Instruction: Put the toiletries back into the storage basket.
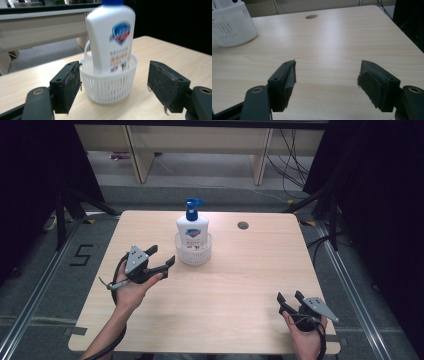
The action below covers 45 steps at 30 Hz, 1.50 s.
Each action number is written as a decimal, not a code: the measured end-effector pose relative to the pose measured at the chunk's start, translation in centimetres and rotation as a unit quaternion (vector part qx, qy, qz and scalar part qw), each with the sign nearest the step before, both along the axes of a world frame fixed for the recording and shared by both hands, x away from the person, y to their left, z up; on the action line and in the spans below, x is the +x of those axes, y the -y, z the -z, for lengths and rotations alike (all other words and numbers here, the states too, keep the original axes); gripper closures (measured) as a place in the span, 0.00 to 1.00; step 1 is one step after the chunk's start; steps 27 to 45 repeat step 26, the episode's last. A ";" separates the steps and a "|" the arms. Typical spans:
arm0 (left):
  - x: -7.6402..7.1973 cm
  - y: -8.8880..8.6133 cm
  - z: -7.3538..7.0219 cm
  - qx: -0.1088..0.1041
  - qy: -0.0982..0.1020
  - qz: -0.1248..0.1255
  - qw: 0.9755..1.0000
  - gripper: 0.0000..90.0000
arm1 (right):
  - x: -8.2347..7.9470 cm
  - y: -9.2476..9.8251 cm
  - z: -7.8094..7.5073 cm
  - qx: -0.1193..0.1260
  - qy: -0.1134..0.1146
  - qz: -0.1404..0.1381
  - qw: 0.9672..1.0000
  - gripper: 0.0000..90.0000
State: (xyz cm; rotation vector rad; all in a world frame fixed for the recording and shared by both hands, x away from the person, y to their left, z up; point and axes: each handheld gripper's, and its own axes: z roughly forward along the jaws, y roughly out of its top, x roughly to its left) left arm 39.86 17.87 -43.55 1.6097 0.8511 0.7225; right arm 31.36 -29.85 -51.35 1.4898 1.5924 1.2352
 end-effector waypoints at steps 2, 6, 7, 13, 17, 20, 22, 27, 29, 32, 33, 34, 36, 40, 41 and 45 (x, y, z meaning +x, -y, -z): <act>-0.3 -0.4 0.9 0.001 -0.006 -0.002 1.000 0.29 | 0.1 0.0 0.1 0.004 0.009 -0.007 1.000 0.34; -1.0 -1.1 2.9 0.007 -0.019 -0.005 1.000 0.29 | 0.2 0.1 0.1 -0.002 0.011 -0.006 1.000 0.34; -1.2 -1.5 4.0 0.011 -0.025 -0.003 1.000 0.29 | 0.1 0.1 0.1 0.002 0.009 -0.007 1.000 0.34; -2.0 -2.4 6.3 0.004 -0.031 -0.013 0.999 0.29 | 0.1 0.0 0.1 0.000 0.007 -0.004 1.000 0.34; -2.8 -2.9 7.6 0.006 -0.031 -0.025 0.999 0.29 | 0.1 0.1 0.1 -0.001 0.010 -0.008 1.000 0.34; -2.9 -3.0 7.8 0.004 -0.034 -0.023 0.999 0.29 | 0.1 0.1 0.1 0.000 0.008 -0.010 1.000 0.34; -2.9 -3.0 8.0 0.006 -0.034 -0.024 0.999 0.29 | 0.1 0.1 0.1 0.000 0.006 -0.012 1.000 0.34; -2.6 -2.9 8.3 0.005 -0.029 -0.016 0.999 0.29 | 0.0 0.0 0.0 0.004 0.001 -0.007 1.000 0.34; -2.6 -2.9 8.3 0.005 -0.029 -0.016 0.999 0.29 | 0.0 0.0 0.0 0.004 0.001 -0.007 1.000 0.34; -2.6 -2.9 8.3 0.005 -0.029 -0.016 0.999 0.29 | 0.0 0.0 0.0 0.004 0.001 -0.007 1.000 0.34; -2.6 -2.9 8.3 0.005 -0.029 -0.016 0.999 0.29 | 0.0 0.0 0.0 0.004 0.001 -0.007 1.000 0.34; -2.6 -2.9 8.3 0.005 -0.029 -0.016 0.999 0.29 | 0.0 0.0 0.0 0.004 0.001 -0.007 1.000 0.34; -2.6 -2.9 8.3 0.005 -0.029 -0.016 0.999 0.29 | 0.0 0.0 0.0 0.004 0.001 -0.007 1.000 0.34; -2.6 -2.9 8.3 0.005 -0.029 -0.016 0.999 0.29 | 0.0 0.0 0.0 0.004 0.001 -0.007 1.000 0.34; -2.6 -2.9 8.3 0.005 -0.029 -0.016 0.999 0.29 | 0.0 0.0 0.0 0.004 0.001 -0.007 1.000 0.34; -2.6 -2.9 8.3 0.005 -0.029 -0.016 0.999 0.29 | 0.0 0.0 0.0 0.004 0.001 -0.007 1.000 0.34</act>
